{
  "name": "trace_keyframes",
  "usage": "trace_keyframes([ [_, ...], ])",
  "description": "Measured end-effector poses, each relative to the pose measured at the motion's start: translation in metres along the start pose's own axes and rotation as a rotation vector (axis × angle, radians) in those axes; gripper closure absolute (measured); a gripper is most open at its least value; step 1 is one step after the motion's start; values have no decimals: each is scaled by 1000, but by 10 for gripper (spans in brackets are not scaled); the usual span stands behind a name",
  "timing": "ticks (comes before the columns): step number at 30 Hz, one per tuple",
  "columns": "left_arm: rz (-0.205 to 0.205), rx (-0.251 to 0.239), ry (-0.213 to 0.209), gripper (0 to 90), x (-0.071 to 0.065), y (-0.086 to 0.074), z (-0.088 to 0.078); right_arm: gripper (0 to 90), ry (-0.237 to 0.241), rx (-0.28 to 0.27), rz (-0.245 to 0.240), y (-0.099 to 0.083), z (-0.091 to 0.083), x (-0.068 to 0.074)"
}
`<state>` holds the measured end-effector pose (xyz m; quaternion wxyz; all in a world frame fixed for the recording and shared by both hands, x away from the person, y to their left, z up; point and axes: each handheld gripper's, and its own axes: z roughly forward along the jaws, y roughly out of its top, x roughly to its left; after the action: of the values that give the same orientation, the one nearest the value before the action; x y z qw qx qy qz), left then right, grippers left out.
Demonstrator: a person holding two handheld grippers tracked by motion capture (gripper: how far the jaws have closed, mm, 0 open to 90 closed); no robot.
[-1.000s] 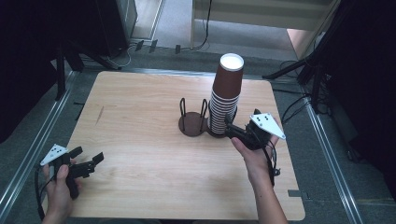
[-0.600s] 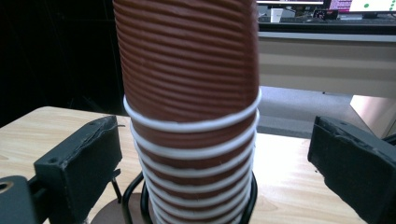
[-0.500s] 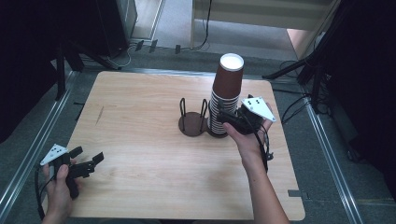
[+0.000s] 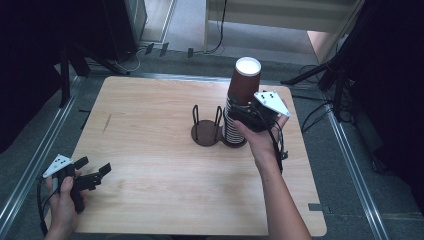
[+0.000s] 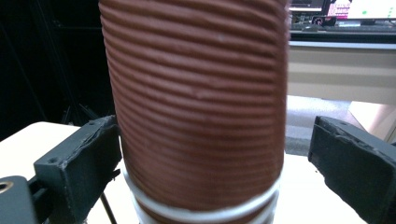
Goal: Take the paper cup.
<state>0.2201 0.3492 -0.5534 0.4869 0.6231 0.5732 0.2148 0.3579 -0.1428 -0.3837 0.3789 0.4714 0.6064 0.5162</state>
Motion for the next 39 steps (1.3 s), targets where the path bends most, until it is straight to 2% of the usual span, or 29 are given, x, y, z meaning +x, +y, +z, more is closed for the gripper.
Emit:
trace_keyframes([
  [7, -3, -4, -1, 0, 0, 0, 0, 23, -2, -7, -18, 8, 12, 3],
  [15, -5, -4, -3, 0, 0, 0, 0, 40, -2, -1, -13, 10, 21, 5],
  [18, -5, -6, -3, 0, 0, 0, 0, 87, 5, -8, -10, 10, 22, 6],
  [26, -6, -6, -2, 0, 0, 0, 0, 99, 7, -6, -17, 12, 21, 6],
  [34, -4, -5, -3, 0, 0, 0, 0, 105, 9, -37, 1, 22, 20, 7],
  [39, -5, -6, -3, 0, 0, 0, 0, 110, 4, -33, -16, 26, 20, 8],
])
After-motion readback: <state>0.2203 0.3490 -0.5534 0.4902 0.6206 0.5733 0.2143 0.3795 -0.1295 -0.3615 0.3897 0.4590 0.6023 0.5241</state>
